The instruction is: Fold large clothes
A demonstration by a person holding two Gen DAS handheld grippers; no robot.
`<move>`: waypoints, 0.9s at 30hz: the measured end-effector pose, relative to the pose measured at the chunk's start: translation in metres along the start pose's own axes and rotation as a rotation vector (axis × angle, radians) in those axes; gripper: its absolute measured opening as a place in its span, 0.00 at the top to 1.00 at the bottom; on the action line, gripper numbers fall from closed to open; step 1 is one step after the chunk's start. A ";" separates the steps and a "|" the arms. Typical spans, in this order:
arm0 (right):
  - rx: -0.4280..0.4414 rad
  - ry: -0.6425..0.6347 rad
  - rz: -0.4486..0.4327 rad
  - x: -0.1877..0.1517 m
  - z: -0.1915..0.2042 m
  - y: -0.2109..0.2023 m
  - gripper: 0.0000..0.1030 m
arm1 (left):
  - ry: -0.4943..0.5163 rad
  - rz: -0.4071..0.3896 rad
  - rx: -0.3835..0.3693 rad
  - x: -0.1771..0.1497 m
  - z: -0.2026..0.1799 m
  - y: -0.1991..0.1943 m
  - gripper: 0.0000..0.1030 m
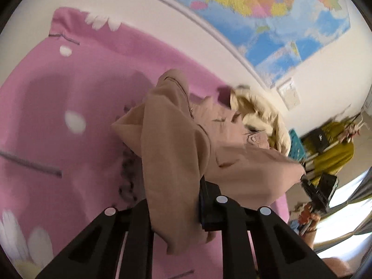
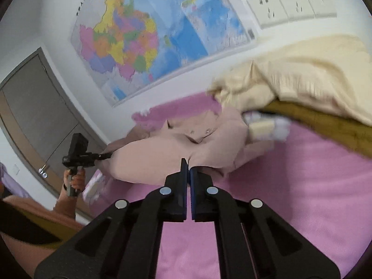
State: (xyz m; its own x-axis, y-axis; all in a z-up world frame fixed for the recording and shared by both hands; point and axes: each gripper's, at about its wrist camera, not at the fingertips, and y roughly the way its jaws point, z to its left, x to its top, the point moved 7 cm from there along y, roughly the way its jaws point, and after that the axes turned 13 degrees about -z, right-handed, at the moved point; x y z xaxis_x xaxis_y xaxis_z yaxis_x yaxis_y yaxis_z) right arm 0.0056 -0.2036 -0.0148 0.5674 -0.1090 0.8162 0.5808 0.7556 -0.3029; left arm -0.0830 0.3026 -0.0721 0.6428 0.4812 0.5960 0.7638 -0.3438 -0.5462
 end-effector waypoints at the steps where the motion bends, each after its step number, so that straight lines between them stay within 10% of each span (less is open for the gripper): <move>1: -0.033 0.019 0.061 -0.016 -0.009 0.006 0.98 | 0.016 0.040 0.053 -0.014 0.008 0.007 0.82; 5: -0.182 0.074 0.200 -0.056 -0.045 0.026 0.94 | 0.031 0.041 0.148 -0.025 0.028 0.024 0.53; 7: -0.259 0.061 0.174 -0.050 -0.052 0.022 0.60 | 0.101 -0.010 0.214 -0.018 0.025 0.022 0.39; 9: -0.316 0.009 0.116 -0.034 -0.050 0.017 0.47 | 0.179 -0.061 0.246 -0.008 0.014 0.017 0.30; 14: -0.264 -0.100 0.043 -0.006 -0.017 0.040 0.45 | 0.353 -0.092 0.294 0.015 -0.015 0.036 0.22; 20: -0.226 -0.219 0.180 -0.027 0.009 0.132 0.42 | 0.437 -0.007 0.331 0.019 -0.013 0.081 0.46; 24: -0.311 -0.262 0.249 -0.039 -0.005 0.167 0.96 | 0.479 0.018 0.392 0.015 -0.008 0.097 0.63; 27: -0.310 -0.256 0.174 -0.022 -0.004 0.163 0.97 | 0.453 -0.003 0.399 0.023 -0.006 0.098 0.86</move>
State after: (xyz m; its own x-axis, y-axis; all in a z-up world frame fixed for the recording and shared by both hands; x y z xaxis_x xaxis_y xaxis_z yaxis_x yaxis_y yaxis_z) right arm 0.0901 -0.0808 -0.0842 0.5320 0.1962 0.8237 0.6593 0.5144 -0.5484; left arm 0.0068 0.2752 -0.1083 0.6684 0.0602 0.7413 0.7413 0.0279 -0.6706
